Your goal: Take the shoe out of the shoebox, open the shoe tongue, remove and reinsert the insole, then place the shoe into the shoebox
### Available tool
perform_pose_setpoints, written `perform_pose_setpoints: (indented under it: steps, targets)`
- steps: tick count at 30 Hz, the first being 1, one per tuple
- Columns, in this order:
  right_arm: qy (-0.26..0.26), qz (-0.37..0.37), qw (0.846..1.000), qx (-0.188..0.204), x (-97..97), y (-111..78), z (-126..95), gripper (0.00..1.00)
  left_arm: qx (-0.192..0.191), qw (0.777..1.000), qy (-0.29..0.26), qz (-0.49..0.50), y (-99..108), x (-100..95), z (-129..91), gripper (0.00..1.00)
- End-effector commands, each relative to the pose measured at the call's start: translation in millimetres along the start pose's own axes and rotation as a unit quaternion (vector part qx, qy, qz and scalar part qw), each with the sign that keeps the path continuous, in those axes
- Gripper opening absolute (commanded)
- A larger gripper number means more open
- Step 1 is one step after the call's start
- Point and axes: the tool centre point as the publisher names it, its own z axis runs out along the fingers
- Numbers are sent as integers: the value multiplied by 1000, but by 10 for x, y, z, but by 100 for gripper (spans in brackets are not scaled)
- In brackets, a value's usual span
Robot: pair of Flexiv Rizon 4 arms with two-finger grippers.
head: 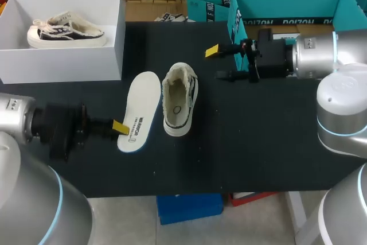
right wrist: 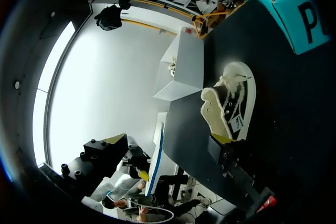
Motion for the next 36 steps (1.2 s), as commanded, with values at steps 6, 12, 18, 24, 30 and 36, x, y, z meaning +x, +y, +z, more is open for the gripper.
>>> perform_pose_setpoints:
  steps: [6,12,18,24,30,36]
  targets:
    - [15,-3,1000,8,6,-24,142,100,-1,998,-7,64,85,342,145,0]
    - [16,-3,1000,11,-19,-83,146,100,-7,998,2,69,202,468,229,0]
    - [25,-1,1000,19,-114,-129,148,100,-18,997,14,75,375,507,300,0]
    - [38,4,999,18,-202,-146,177,100,-24,997,11,75,557,447,360,0]
    - [46,4,998,31,-325,-171,362,100,-25,997,10,77,645,459,374,0]
    - [59,5,997,40,-400,-216,545,100,-28,997,15,72,690,568,381,0]
